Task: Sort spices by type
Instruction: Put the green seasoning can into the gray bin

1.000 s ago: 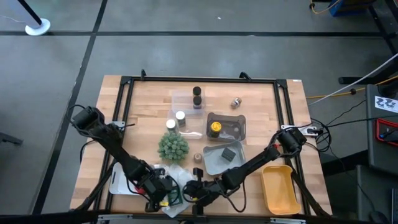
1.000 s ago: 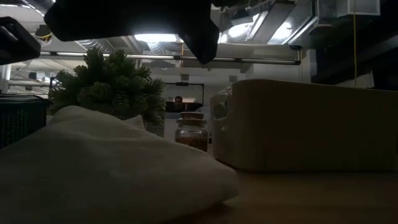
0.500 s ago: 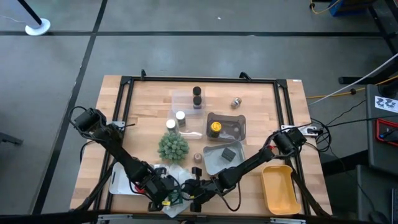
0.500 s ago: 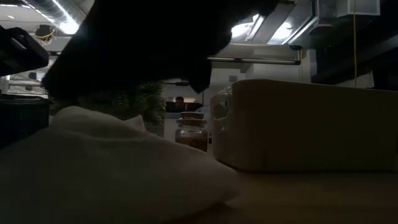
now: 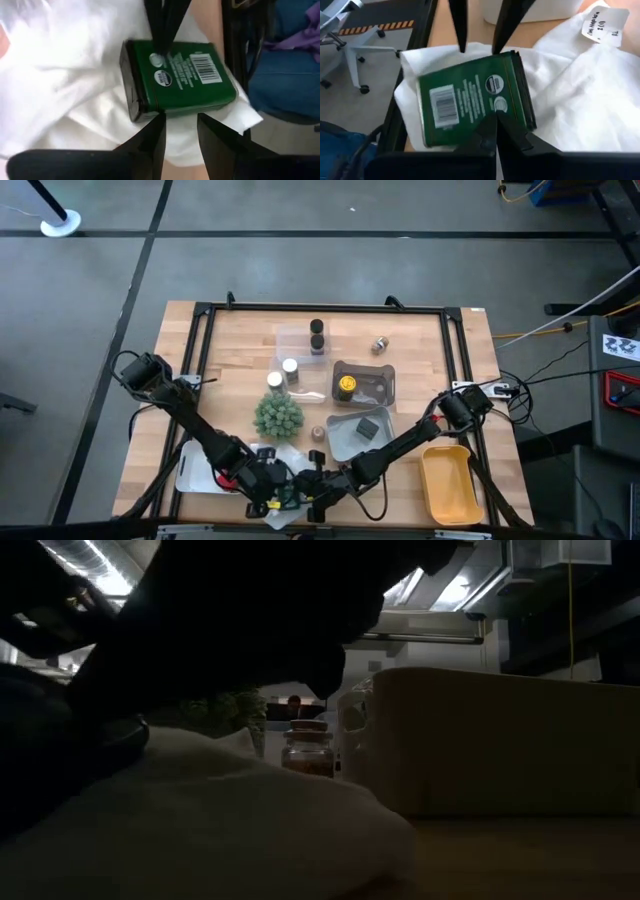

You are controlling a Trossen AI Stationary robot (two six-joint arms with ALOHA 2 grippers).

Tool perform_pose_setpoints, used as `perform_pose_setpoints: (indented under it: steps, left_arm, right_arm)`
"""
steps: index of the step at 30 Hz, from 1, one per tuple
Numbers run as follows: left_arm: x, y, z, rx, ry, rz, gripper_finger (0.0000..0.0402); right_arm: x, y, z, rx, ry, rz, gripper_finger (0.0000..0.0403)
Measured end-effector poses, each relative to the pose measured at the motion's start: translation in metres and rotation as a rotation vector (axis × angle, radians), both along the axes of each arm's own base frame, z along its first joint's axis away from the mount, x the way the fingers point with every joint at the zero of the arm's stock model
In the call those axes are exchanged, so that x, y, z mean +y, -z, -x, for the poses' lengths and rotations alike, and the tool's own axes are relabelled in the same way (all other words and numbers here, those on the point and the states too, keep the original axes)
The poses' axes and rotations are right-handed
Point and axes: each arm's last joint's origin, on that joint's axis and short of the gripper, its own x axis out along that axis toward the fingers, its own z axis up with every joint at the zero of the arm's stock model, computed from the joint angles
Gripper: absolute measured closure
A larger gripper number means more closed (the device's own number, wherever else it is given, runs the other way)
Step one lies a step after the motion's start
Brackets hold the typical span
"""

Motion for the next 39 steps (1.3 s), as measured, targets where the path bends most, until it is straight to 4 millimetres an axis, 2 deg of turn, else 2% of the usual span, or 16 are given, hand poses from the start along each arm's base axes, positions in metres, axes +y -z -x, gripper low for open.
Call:
perform_pose_setpoints:
  steps: [17, 22, 32, 39]
  left_arm:
    - [0.006, -0.004, -0.013, -0.091, 0.007, -0.01, 0.03]
    - [0.007, 0.001, -0.019, -0.104, 0.0, -0.01, 0.03]
    - [0.004, 0.006, -0.031, -0.204, 0.071, -0.018, 0.03]
    - [0.003, 0.005, -0.033, -0.285, 0.228, -0.102, 0.03]
  right_arm:
    - [-0.001, 0.006, 0.006, 0.102, -0.012, -0.007, 0.0398]
    - [-0.002, 0.01, 0.01, 0.157, -0.015, 0.0, 0.0398]
    - [-0.005, 0.014, 0.013, 0.212, 0.007, 0.009, 0.0398]
    - [-0.005, 0.015, 0.013, 0.217, 0.003, 0.007, 0.0398]
